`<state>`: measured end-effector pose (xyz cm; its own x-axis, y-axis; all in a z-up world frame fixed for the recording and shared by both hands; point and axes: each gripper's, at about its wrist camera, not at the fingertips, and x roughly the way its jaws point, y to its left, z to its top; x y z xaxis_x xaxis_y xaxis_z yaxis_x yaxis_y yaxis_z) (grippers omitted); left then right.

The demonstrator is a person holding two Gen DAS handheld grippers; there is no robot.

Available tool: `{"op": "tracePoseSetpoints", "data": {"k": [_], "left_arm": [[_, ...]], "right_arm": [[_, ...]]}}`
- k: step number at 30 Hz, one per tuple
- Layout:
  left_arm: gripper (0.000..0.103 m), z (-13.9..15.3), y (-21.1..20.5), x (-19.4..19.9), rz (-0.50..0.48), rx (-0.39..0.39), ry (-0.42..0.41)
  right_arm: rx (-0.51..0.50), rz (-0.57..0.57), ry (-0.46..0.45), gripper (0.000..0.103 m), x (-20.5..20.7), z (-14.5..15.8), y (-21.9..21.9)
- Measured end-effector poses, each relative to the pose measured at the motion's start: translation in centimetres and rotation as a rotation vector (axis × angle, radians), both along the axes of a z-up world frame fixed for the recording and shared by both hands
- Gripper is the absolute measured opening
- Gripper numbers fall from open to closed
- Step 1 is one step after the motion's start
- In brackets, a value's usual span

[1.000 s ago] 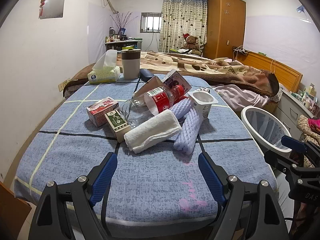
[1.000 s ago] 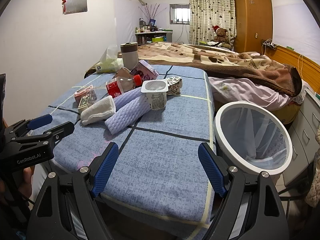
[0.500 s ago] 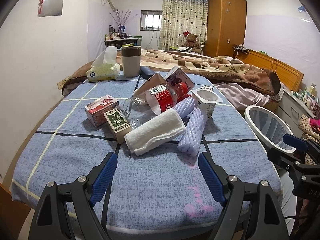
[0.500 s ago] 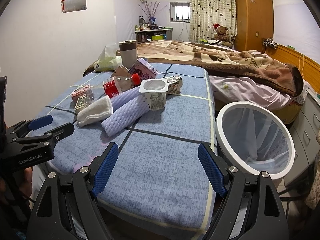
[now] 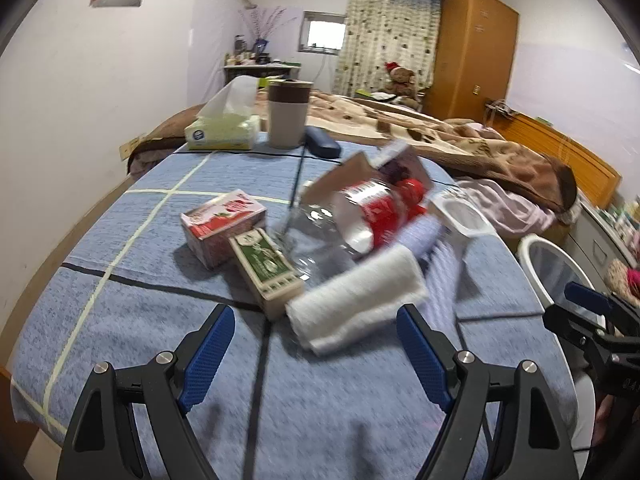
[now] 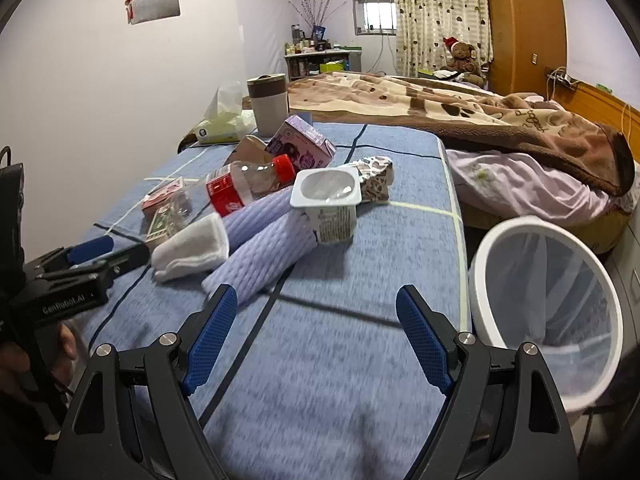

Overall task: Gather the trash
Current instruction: 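Grasp the white yogurt cup with the right tool while the left tool approaches the clear bottle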

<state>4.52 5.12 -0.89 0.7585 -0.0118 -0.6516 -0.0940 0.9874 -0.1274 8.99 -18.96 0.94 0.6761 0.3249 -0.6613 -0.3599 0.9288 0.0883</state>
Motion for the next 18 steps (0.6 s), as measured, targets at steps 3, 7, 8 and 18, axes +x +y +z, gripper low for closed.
{"op": "tracePoseSetpoints", "data": {"k": [3,7,8,18], "left_arm": [[0.083,0.0,1.0,1.3,0.041,0.004,0.001],[0.083,0.0,1.9,3.2,0.061,-0.004,-0.001],[0.083,0.1,2.0,3.7,0.060,-0.003,-0.008],[0.083,-0.2,2.0,7.9,-0.038,-0.007,-0.002]], "right_arm": [[-0.003,-0.005,-0.010,0.083,1.2,0.2,0.3],[-0.006,-0.011,-0.015,0.083,2.9,0.3,0.7],[-0.007,-0.012,-0.016,0.083,3.4,0.2,0.8],[-0.026,0.004,0.005,0.083,6.9,-1.2,2.7]]}}
